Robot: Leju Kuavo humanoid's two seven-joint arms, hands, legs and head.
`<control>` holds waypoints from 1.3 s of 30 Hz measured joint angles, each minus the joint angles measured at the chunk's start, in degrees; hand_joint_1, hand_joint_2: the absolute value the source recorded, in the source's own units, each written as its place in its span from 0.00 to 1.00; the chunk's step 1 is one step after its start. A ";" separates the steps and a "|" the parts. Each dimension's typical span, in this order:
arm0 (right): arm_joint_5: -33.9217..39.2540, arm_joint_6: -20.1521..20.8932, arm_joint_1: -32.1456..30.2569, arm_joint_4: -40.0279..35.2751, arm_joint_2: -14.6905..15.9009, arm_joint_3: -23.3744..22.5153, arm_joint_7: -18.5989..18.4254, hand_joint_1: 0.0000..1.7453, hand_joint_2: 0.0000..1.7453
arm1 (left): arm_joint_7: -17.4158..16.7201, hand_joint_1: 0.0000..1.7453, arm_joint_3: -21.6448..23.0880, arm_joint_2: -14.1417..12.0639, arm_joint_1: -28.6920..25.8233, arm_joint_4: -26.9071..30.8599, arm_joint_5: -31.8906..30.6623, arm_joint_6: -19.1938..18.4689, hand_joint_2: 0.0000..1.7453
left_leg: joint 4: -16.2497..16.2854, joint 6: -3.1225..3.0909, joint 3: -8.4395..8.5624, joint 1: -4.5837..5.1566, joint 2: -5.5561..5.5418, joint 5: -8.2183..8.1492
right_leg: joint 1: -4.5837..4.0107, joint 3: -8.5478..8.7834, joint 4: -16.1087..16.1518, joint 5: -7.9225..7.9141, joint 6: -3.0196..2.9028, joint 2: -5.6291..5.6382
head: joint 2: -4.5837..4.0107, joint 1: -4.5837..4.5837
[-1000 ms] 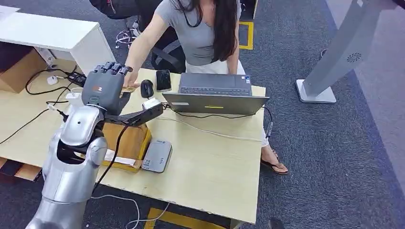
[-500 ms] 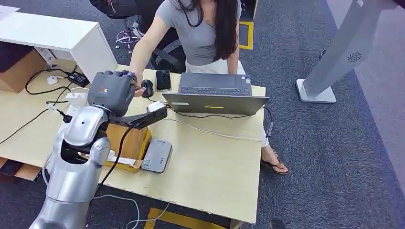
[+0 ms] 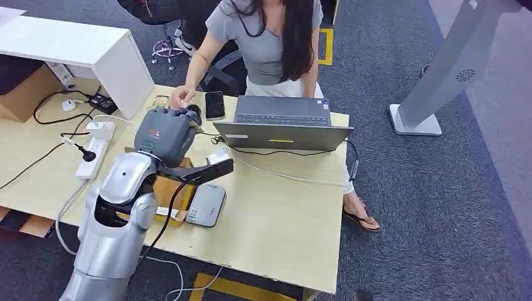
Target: Pass the card to the sensor for recognition and then transmit it.
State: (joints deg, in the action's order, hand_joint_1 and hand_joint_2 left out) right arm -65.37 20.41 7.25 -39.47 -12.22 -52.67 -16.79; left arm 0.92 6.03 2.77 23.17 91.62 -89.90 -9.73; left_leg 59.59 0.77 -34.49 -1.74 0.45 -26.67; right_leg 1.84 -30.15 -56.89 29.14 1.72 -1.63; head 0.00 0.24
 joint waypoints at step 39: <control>-0.90 0.92 0.40 -0.96 -0.42 2.05 -0.20 0.00 1.00 | -6.65 1.00 3.89 -0.39 -4.90 -8.85 -0.05 -11.91 1.00 | -0.01 0.00 -0.05 0.00 0.00 0.00 | 0.00 -0.02 0.00 0.00 0.00 -0.01 | 0.00 0.00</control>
State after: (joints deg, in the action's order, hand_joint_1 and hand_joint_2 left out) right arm -66.27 21.33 7.66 -40.44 -12.63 -50.62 -16.98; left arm -5.73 9.92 2.38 18.27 82.77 -89.94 -21.63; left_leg 59.58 0.77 -34.54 -1.74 0.45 -26.67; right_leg 1.84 -30.17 -56.89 29.15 1.72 -1.64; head 0.00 0.24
